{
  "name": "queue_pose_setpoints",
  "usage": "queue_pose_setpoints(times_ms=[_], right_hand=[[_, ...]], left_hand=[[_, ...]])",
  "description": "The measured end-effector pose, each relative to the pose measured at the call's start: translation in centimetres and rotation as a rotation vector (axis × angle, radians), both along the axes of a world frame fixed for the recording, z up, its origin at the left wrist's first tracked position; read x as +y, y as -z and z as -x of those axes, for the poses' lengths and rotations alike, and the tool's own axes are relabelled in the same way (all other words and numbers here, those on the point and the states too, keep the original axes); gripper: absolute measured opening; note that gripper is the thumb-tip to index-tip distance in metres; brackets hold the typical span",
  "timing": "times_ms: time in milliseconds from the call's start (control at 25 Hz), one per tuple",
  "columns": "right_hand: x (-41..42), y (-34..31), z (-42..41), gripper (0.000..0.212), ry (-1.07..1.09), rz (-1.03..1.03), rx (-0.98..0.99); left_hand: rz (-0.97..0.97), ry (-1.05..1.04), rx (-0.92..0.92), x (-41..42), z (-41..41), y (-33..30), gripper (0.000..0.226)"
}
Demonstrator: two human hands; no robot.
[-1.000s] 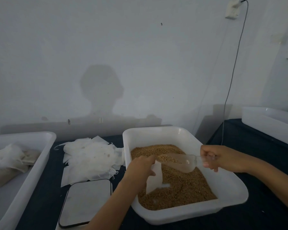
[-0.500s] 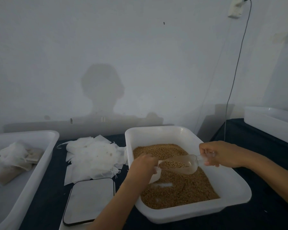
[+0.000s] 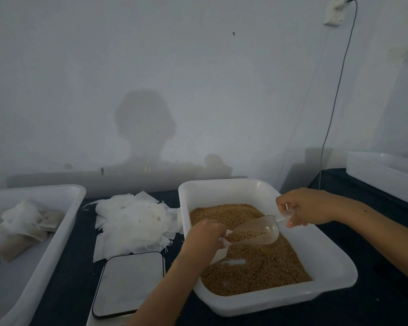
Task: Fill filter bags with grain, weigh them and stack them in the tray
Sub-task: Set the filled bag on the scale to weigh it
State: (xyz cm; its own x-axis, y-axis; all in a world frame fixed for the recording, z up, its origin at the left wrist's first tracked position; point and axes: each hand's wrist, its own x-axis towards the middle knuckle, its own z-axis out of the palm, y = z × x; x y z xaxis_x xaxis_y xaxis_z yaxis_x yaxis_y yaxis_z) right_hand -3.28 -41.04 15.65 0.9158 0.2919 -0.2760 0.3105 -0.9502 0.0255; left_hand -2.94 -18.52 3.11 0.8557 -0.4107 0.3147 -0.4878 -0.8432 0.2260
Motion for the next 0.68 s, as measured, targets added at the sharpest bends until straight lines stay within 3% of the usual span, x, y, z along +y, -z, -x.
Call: queue_pose_setpoints(times_ms=[680], right_hand=[[0.14,-0.52,-0.29,0.018,-0.041,0.043,-0.063]], left_hand=[[0.010,-0.010,0.018,0.03,-0.12,0.10,0.018]])
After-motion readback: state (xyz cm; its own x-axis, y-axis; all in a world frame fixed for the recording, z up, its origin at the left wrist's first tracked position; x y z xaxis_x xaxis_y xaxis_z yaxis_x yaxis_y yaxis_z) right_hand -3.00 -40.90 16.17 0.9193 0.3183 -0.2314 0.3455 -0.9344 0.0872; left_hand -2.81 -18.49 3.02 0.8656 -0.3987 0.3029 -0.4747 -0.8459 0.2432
